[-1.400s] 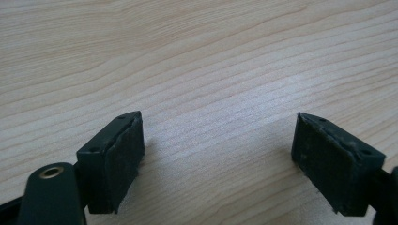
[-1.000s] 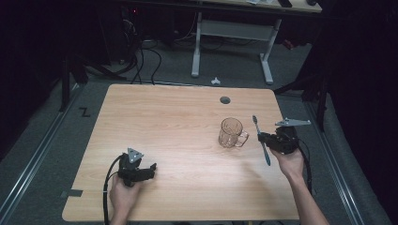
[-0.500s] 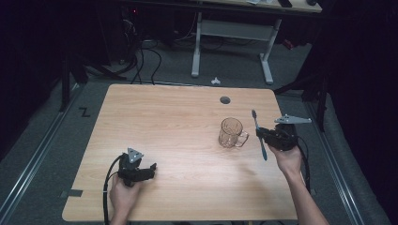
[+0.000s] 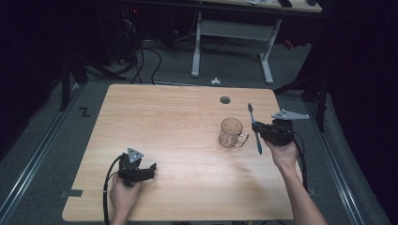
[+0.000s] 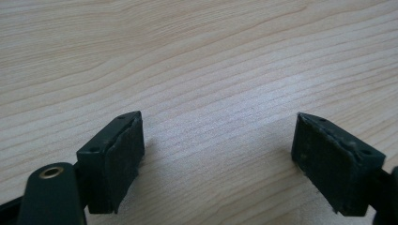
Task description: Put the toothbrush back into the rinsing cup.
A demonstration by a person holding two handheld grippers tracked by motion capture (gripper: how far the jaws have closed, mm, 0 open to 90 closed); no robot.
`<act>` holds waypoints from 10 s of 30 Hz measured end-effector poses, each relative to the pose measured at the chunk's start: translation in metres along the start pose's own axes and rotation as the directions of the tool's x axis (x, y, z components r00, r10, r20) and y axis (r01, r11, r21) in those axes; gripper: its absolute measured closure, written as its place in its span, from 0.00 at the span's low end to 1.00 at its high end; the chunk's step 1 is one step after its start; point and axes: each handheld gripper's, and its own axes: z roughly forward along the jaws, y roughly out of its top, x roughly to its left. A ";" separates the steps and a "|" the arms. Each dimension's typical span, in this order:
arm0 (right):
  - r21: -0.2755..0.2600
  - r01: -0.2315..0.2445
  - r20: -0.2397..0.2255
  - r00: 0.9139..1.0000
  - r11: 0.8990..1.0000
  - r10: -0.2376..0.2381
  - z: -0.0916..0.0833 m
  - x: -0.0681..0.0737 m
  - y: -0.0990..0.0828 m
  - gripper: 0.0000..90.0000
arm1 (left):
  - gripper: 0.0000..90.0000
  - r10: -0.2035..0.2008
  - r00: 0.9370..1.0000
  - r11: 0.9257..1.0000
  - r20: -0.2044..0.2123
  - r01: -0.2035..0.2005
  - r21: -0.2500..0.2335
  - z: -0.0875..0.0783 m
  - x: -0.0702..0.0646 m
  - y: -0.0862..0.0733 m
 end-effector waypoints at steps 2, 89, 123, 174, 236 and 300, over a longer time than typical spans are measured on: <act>-0.012 0.003 -0.007 1.000 1.000 -0.004 0.004 0.002 0.003 0.88 | 0.20 0.000 1.000 1.000 0.000 0.000 0.000 0.000 0.000 0.000; -0.074 0.044 0.020 0.999 0.996 -0.042 0.042 0.009 0.036 0.87 | 0.20 0.001 1.000 1.000 0.000 -0.001 0.000 0.000 0.000 0.000; -0.067 0.032 0.018 0.999 0.997 -0.031 0.023 0.003 0.015 0.87 | 0.20 0.001 1.000 1.000 -0.001 -0.001 0.000 0.000 0.000 0.000; -0.003 0.042 0.016 0.999 0.999 -0.042 0.028 0.007 -0.007 0.88 | 0.20 0.001 1.000 1.000 -0.001 -0.001 0.000 0.000 0.000 0.000; -0.124 -0.057 0.063 0.996 0.991 0.065 -0.030 -0.017 -0.037 0.68 | 0.20 0.001 1.000 1.000 0.000 -0.001 0.000 0.000 0.000 0.000; -0.108 -0.104 0.063 0.992 0.989 0.111 -0.035 -0.012 -0.077 0.67 | 0.20 0.001 1.000 1.000 0.000 -0.001 0.000 0.000 0.000 0.000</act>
